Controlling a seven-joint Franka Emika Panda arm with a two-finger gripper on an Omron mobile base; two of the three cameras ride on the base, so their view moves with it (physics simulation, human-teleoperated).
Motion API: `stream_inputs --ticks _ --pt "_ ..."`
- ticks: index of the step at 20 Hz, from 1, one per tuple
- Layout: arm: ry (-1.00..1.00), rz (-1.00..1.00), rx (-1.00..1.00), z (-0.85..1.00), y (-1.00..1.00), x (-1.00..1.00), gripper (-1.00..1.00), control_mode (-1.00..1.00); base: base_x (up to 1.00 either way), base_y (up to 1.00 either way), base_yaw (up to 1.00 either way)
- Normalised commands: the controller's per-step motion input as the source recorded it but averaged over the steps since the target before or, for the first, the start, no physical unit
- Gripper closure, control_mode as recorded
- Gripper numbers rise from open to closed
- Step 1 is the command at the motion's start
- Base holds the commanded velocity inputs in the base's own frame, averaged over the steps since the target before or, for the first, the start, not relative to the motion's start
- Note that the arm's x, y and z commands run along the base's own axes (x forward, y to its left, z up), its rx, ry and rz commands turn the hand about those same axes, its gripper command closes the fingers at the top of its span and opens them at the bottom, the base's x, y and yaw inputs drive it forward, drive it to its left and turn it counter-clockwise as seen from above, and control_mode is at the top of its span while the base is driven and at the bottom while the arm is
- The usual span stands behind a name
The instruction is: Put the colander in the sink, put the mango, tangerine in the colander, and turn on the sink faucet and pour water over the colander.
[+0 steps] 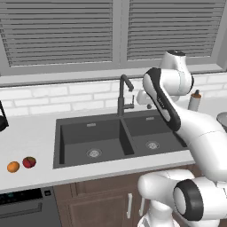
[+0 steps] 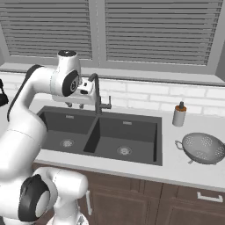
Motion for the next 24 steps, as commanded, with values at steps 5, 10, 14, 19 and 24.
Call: stream_inputs --ticks 5,10,14,19,24 --pt "-0.08 0.00 0.00 -0.04 -0.06 -0.20 -1.00 -1.00 0.00 0.00 0.00" --pt "-0.12 0.00 0.00 -0.11 -0.30 -0.40 -1.00 -1.00 0.00 0.00 0.00" --pt "-0.01 0.00 -0.01 -0.13 -0.45 -0.37 -1.00 -1.00 0.00 0.00 0.00" --pt "0.00 0.00 -0.06 -0.17 -0.58 -0.15 -1.00 -1.00 0.00 0.00 0.00" --pt "0.06 0.00 -0.10 -0.14 -0.62 0.00 -1.00 -1.00 0.00 0.00 0.00"
